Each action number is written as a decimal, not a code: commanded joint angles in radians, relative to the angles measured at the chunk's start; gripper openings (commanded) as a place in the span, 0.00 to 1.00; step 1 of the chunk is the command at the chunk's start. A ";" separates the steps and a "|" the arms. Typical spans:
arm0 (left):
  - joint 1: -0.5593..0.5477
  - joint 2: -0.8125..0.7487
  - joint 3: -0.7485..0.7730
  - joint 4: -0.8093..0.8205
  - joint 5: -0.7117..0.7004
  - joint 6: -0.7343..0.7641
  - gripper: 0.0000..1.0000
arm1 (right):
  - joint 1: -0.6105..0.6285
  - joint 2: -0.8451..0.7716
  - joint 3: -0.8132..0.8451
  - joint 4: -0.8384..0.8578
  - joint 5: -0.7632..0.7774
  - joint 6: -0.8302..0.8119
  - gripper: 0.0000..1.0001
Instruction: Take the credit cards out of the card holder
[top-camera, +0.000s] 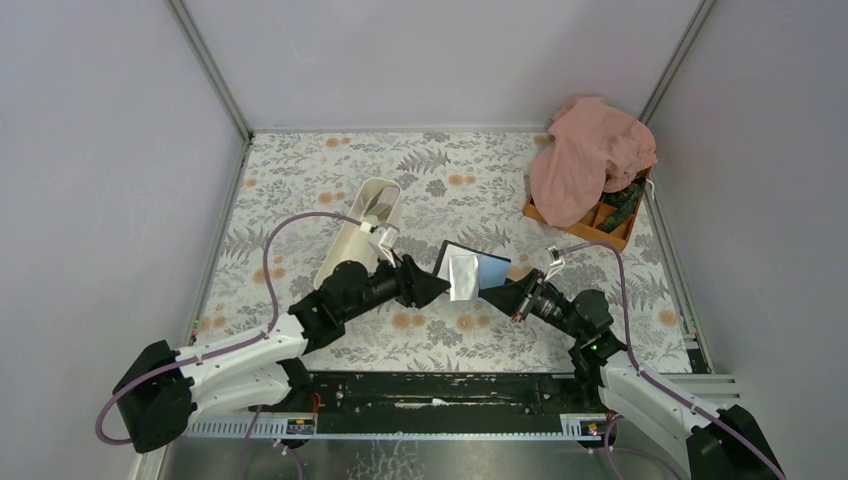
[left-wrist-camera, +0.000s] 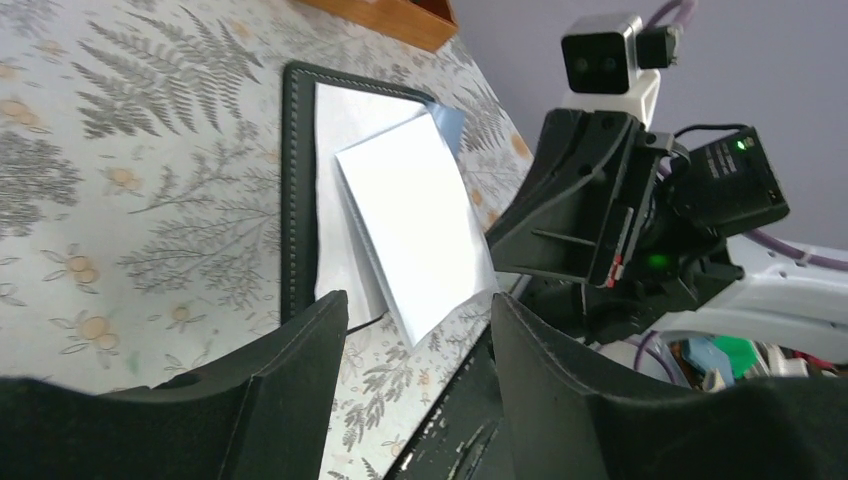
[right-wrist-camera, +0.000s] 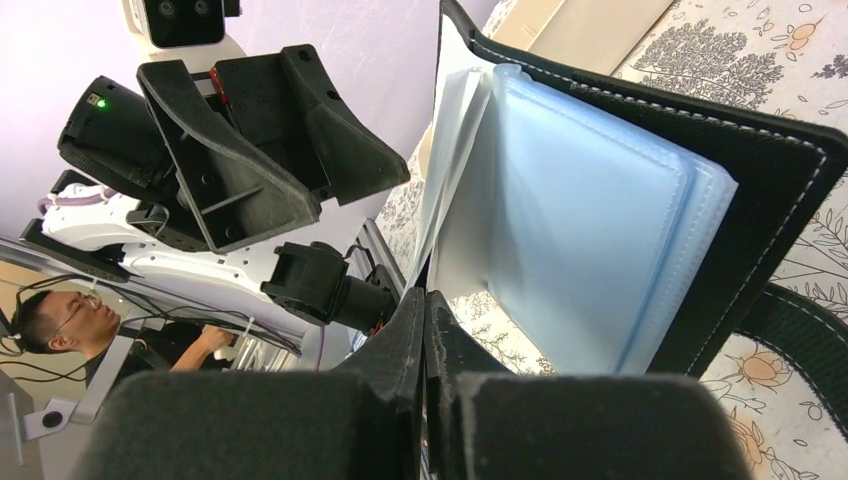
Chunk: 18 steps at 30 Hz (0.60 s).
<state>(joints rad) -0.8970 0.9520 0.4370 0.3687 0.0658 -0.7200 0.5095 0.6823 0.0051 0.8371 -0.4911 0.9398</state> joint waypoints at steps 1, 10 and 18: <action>-0.018 0.046 -0.011 0.198 0.107 -0.050 0.62 | -0.007 0.000 -0.029 0.091 -0.012 0.005 0.00; -0.024 0.134 -0.003 0.210 0.103 -0.060 0.62 | -0.008 0.003 -0.031 0.121 -0.022 0.025 0.00; -0.025 0.162 -0.005 0.206 0.086 -0.066 0.58 | -0.009 -0.042 -0.038 0.113 -0.025 0.041 0.00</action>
<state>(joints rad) -0.9157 1.1160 0.4339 0.5175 0.1593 -0.7834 0.5079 0.6762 0.0051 0.8730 -0.4961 0.9699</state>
